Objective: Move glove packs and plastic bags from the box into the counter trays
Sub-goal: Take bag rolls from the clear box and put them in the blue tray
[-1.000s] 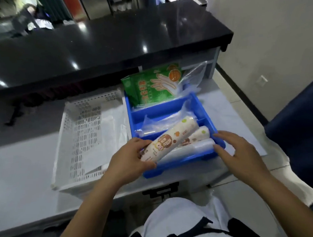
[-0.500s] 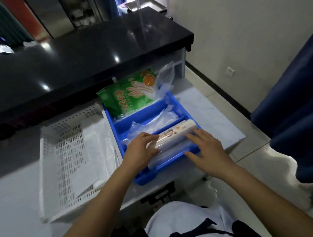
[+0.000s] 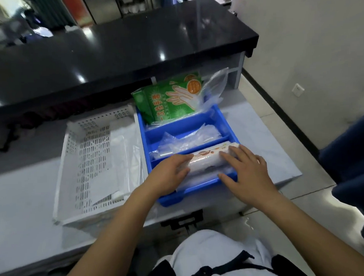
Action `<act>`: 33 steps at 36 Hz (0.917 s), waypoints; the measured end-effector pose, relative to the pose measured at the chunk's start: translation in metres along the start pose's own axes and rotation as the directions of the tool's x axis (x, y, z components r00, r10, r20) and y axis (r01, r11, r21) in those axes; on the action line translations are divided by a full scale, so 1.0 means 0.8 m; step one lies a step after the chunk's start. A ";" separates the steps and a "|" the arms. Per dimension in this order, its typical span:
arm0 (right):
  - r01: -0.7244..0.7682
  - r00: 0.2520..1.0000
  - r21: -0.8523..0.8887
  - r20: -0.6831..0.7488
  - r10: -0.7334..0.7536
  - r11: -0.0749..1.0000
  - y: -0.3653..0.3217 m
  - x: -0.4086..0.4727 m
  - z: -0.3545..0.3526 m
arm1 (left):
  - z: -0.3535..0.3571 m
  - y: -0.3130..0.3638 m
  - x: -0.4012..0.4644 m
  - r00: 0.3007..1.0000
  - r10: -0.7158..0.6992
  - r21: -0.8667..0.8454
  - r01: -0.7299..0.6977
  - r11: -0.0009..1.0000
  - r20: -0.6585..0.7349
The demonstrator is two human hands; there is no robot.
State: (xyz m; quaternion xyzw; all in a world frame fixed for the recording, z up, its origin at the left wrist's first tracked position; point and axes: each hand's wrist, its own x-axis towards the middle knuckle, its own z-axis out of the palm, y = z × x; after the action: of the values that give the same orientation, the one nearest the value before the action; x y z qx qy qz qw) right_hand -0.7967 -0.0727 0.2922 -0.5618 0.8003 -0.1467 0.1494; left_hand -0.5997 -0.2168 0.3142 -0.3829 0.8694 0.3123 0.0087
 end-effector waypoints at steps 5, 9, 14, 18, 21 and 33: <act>0.012 1.000 -0.045 -0.005 -0.012 0.999 -0.004 0.000 -0.004 | 0.008 0.000 -0.004 1.000 -0.012 -0.029 0.012 1.000 -0.019; 0.043 0.999 -0.078 0.029 -0.041 0.996 -0.001 -0.001 -0.008 | 0.016 0.002 -0.004 0.998 -0.011 -0.022 0.009 1.000 -0.061; 0.111 0.992 -0.094 0.069 -0.104 0.989 0.008 0.010 -0.030 | 0.025 0.006 -0.015 0.976 -0.047 0.067 0.062 0.996 -0.213; 0.122 0.982 -0.133 0.157 -0.101 0.984 0.001 0.033 -0.069 | 0.025 0.010 -0.047 0.901 -0.122 -0.127 0.075 0.989 -0.416; 0.221 0.961 -0.102 0.195 -0.198 0.970 -0.024 0.044 -0.091 | 0.025 0.009 -0.084 0.832 -0.221 -0.262 0.095 0.960 -0.509; 0.652 0.662 0.292 0.232 -0.713 0.700 -0.211 -0.007 0.012 | 0.051 -0.019 -0.279 0.564 -0.600 -0.342 0.501 0.795 -0.568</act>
State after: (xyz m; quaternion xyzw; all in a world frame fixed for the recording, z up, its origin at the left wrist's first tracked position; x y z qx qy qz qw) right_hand -0.6461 -0.1229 0.3518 -0.8212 0.4761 -0.1695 0.2650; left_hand -0.4413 -0.0545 0.3298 -0.7180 0.6274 0.2014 -0.2241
